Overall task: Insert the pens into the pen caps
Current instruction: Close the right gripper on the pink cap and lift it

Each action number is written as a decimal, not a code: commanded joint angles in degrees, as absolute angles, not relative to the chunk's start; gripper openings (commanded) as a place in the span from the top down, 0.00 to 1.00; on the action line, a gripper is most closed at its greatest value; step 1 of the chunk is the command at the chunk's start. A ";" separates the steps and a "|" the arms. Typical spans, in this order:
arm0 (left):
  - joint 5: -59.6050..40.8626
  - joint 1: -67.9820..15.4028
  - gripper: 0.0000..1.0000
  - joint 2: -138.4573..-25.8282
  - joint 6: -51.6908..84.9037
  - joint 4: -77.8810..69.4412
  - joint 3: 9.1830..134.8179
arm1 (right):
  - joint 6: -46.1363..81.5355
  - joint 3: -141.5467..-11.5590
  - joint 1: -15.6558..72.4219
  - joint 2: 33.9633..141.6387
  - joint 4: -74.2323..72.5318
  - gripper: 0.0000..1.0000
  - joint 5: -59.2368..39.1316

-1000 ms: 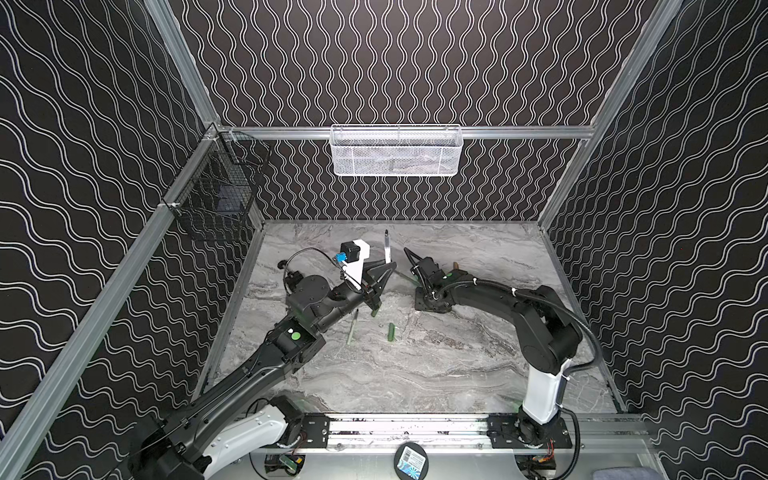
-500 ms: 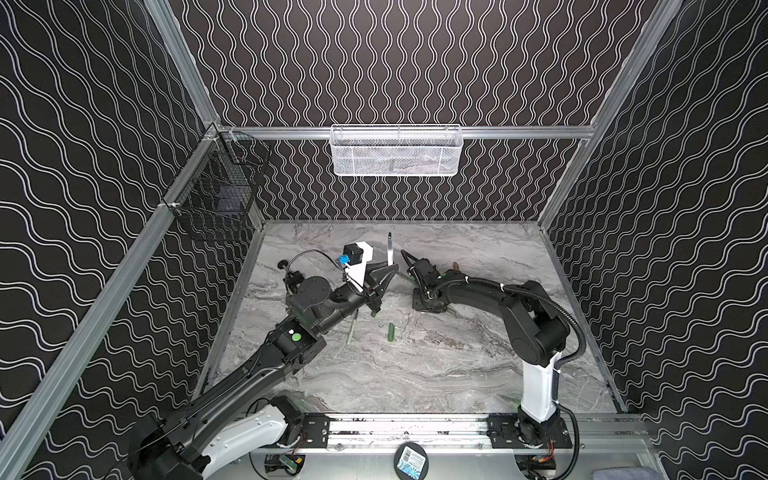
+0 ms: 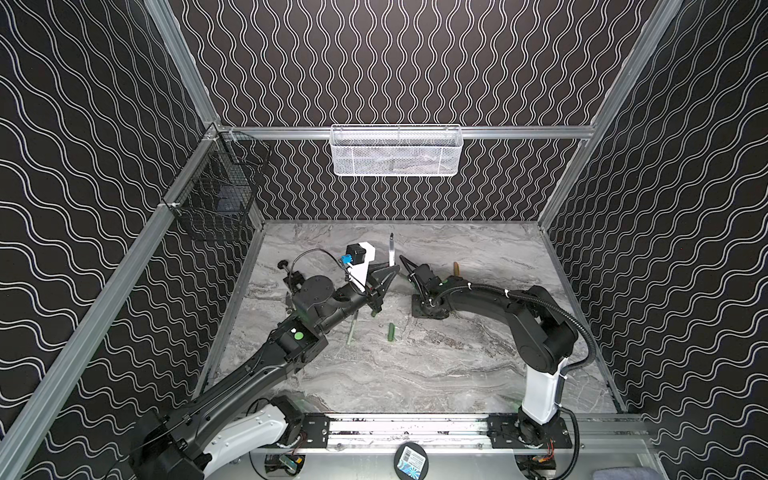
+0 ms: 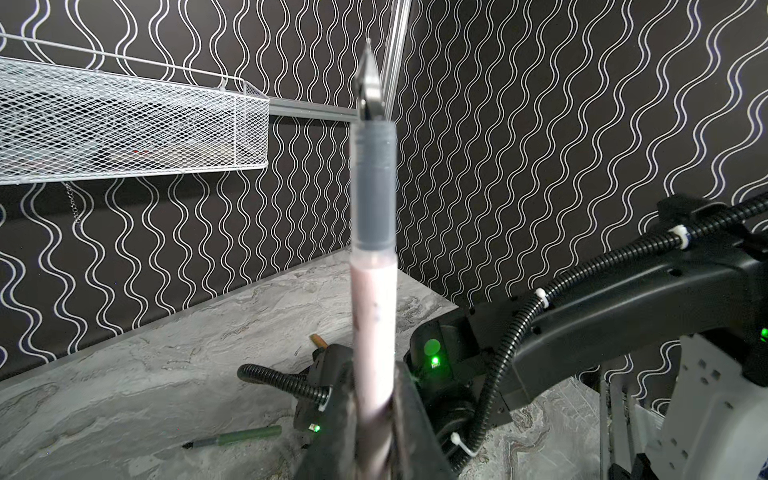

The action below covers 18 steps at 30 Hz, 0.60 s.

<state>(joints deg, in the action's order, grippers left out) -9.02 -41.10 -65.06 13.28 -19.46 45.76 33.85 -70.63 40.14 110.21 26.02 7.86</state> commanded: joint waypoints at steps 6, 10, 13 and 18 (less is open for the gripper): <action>-8.75 -41.16 1.00 -65.56 12.82 -20.57 46.15 | 33.73 -66.04 42.57 106.50 26.52 0.82 5.75; -8.83 -41.17 1.00 -65.62 12.79 -20.48 46.28 | 33.99 -63.11 43.27 103.40 26.79 0.76 3.06; -8.81 -41.20 1.00 -65.74 12.83 -20.50 46.24 | 33.44 -63.11 43.06 100.60 27.57 0.69 2.85; -8.84 -41.14 1.00 -65.79 13.01 -20.56 46.31 | 30.22 -67.28 41.96 100.23 30.86 0.68 4.57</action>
<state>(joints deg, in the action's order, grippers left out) -9.04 -41.12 -65.56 13.28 -19.49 45.78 31.99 -65.56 42.54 100.47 28.12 3.81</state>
